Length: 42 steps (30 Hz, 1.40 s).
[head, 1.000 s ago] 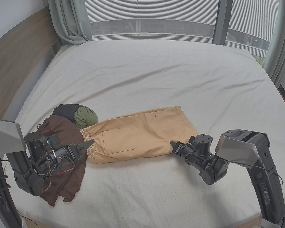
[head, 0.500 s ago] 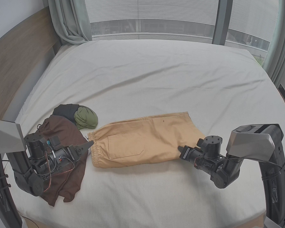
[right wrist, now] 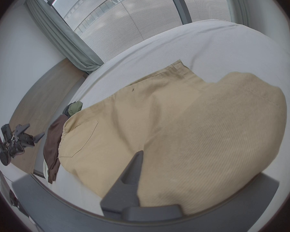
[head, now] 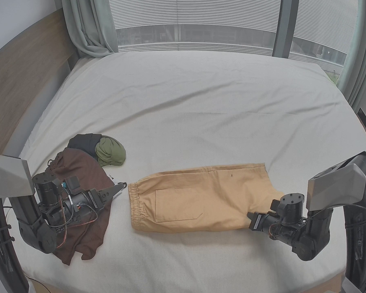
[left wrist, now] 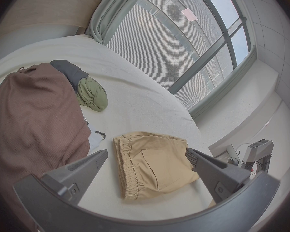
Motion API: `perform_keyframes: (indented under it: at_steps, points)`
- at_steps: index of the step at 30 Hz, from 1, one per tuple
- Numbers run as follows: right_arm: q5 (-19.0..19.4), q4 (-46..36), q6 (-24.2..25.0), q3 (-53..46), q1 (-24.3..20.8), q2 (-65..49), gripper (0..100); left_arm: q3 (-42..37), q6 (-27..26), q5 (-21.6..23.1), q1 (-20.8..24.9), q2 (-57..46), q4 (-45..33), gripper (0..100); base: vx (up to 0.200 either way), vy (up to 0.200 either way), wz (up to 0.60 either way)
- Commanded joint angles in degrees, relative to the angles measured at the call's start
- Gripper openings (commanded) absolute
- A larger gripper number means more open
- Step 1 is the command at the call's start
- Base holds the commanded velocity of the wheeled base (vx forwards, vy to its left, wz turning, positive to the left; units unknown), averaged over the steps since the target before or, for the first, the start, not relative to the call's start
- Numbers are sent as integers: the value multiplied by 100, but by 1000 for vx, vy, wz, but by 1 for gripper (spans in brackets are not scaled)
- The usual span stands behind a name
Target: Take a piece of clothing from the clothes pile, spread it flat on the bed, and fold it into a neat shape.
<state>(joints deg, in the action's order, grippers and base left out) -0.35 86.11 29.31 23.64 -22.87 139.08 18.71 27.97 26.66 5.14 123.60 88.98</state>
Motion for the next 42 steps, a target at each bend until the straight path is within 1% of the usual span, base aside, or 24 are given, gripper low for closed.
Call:
perform_keyframes:
  at_steps: [1, 4, 7, 10, 11, 12, 15, 18, 22, 23, 24, 25, 28, 30, 31, 33, 34, 37, 40, 42]
  points:
    - [-35, 169, -39, -474, -16, -48, 0, -8, 16, 50, 74, -3, 5, 100, 0, 0, 0]
    - [-53, 213, -30, -527, -25, 40, 0, -8, -10, 59, 74, -3, 5, 100, 0, 0, 0]
    - [-149, 222, -21, -509, -25, 154, 0, -34, -89, 59, 74, -11, 5, 100, 0, 0, 0]
    - [-158, 222, -4, -544, -25, 216, 0, -52, -177, 146, 66, 6, 5, 100, 0, 0, 0]
    - [-158, 222, -4, -553, -25, 216, 100, -52, -186, 173, 57, 15, 5, 100, 0, 0, 0]
    - [-158, 222, 14, -580, -33, 216, 100, -87, -221, 287, 57, 6, 5, 100, 0, 0, 0]
    - [-149, 222, 31, -667, -60, 172, 100, -254, -221, 419, 74, 6, 5, 100, 0, 0, 0]
    - [-140, 222, 14, -878, -148, 102, 100, -272, -239, 480, 83, 24, 5, 100, 0, 0, 0]
    - [-61, 213, -4, -1388, -394, -224, 100, -236, -292, 516, 189, 129, 5, 100, 0, 0, 0]
    - [9, 213, -13, -1555, -508, -338, 100, -245, -300, 524, 206, 156, 5, 100, 0, 0, 0]
    - [9, 213, -13, -1555, -508, -338, 100, -245, -300, 524, 206, 156, 5, 100, 0, 0, 0]
    - [132, 213, -13, -1810, -666, -479, 100, -228, -318, 542, 206, 173, 5, 100, 0, 0, 0]
    - [308, 213, -4, -2126, -939, -646, 100, -201, -292, 551, 197, 252, 5, 100, 0, 0, 0]
    - [334, 213, -4, -2179, -991, -689, 100, -210, -292, 560, 197, 261, 5, 100, 0, 0, 0]
    - [378, 213, 14, -2232, -1132, -813, 100, -219, -300, 656, 197, 314, 5, 100, 0, 0, 0]
    - [422, 222, 14, -2197, -1246, -980, 100, -254, -309, 788, 189, 358, 5, 100, 0, 0, 0]
    - [466, 222, 23, -2170, -1273, -1067, 100, -254, -309, 823, 189, 375, 5, 100, 0, 0, 0]
    - [800, 213, 49, -1916, -1317, -1401, 100, -228, -300, 832, 189, 481, 5, 100, 0, 0, 0]
    - [1143, 222, 277, -1705, -1255, -1516, 100, -263, -265, 841, 180, 551, 5, 100, 0, 0, 0]
    - [1213, 222, 356, -1687, -1202, -1516, 100, -263, -256, 867, 197, 648, 5, 100, 0, 0, 0]
